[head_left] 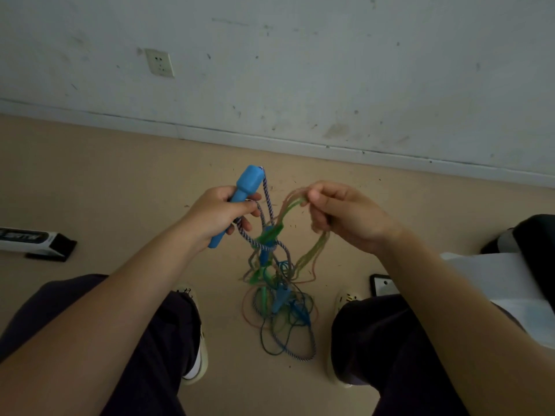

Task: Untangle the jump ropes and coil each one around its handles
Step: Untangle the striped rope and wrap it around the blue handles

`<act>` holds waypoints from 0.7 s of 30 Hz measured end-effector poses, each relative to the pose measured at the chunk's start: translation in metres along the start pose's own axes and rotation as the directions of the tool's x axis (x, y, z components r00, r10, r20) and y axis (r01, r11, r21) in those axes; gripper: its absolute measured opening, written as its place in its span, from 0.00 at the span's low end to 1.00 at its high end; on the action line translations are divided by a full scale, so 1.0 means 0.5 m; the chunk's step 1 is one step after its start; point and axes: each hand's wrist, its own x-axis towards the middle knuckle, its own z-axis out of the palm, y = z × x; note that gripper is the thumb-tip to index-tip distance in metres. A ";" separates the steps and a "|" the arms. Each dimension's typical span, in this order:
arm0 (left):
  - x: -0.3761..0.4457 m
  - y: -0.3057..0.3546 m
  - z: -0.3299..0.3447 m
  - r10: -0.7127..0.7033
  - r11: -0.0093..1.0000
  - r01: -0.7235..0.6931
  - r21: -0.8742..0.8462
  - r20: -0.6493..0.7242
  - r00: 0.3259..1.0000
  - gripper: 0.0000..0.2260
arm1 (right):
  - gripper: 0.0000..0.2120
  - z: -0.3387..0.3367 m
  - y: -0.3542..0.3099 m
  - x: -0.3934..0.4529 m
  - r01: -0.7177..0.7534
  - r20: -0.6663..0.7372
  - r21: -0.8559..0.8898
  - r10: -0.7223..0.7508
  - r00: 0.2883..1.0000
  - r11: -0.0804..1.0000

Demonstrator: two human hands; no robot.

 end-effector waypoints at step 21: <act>-0.008 0.008 0.008 0.060 0.995 -0.052 -0.085 0.098 0.993 0.08 | 0.11 0.014 -0.010 0.000 -0.181 -0.051 -0.149 0.175 0.983 0.972</act>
